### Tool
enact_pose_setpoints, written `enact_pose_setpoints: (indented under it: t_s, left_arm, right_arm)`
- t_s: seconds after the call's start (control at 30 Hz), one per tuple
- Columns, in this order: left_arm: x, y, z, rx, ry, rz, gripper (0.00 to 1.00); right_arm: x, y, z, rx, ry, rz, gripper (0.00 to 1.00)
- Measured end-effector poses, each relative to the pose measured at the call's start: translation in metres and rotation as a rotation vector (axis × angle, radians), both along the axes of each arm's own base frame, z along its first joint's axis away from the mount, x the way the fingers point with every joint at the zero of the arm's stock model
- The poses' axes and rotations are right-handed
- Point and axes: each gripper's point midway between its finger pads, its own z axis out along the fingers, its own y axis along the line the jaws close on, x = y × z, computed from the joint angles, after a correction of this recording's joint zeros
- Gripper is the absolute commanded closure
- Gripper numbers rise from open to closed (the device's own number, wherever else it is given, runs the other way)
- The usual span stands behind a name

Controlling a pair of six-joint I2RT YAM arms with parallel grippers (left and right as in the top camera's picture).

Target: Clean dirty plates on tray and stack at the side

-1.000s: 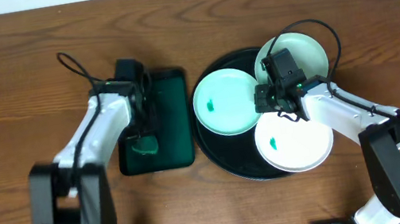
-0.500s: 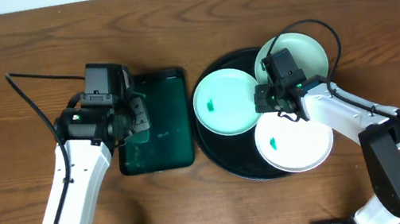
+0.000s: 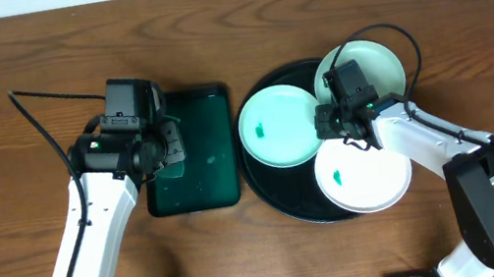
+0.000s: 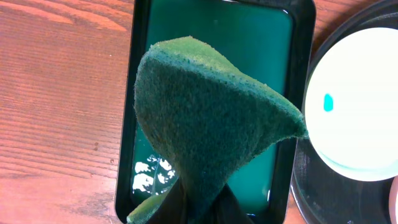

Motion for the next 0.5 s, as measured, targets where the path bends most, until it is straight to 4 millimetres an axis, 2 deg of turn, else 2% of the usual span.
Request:
enact_pose_setpoints:
  t_s: [0.17, 0.5]
  left_arm:
    - [-0.0002, 0.0000, -0.0003, 0.000, 0.001, 0.000, 0.93]
    - [-0.0002, 0.0000, -0.0003, 0.000, 0.001, 0.000, 0.93]
  right_arm:
    - [0.0003, -0.0002, 0.0001, -0.002, -0.002, 0.001, 0.73]
    - [0.0019, 0.0004, 0.0009, 0.001, -0.009, 0.001, 0.74]
